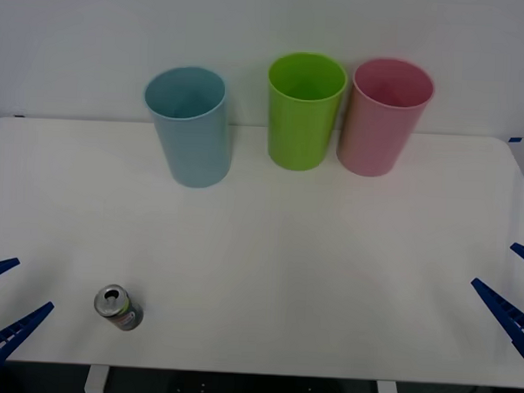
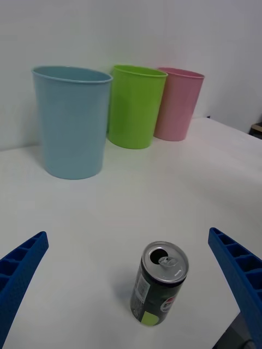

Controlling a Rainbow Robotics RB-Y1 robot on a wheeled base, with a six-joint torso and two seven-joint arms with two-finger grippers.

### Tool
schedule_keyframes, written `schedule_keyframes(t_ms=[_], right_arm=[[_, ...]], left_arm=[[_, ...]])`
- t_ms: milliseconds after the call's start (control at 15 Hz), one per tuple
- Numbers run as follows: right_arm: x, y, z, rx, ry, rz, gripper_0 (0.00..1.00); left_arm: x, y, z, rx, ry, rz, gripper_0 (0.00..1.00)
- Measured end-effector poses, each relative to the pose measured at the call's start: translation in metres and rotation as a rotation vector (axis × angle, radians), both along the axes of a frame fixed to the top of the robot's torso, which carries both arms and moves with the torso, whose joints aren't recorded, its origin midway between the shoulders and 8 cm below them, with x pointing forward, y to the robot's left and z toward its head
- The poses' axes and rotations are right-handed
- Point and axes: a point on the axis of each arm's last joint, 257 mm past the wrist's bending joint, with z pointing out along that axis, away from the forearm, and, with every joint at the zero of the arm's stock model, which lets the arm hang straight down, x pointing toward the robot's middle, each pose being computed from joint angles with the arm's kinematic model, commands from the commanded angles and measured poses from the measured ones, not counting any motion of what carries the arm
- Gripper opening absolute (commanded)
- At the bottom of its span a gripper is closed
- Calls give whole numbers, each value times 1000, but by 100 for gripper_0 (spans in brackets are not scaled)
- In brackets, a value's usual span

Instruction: Grasp the object on the table and drop it into the matching bin: aluminum can to the light blue bin, PET bottle to the pink bin.

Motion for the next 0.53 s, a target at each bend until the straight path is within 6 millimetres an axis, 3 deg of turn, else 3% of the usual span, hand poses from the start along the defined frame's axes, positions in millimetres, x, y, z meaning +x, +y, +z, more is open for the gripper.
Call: schedule_keyframes(t_ms=[533], right_arm=[[0, 0, 0, 0, 0, 0, 100]], left_arm=[[-9, 0, -68, 136, -20, -60, 100]])
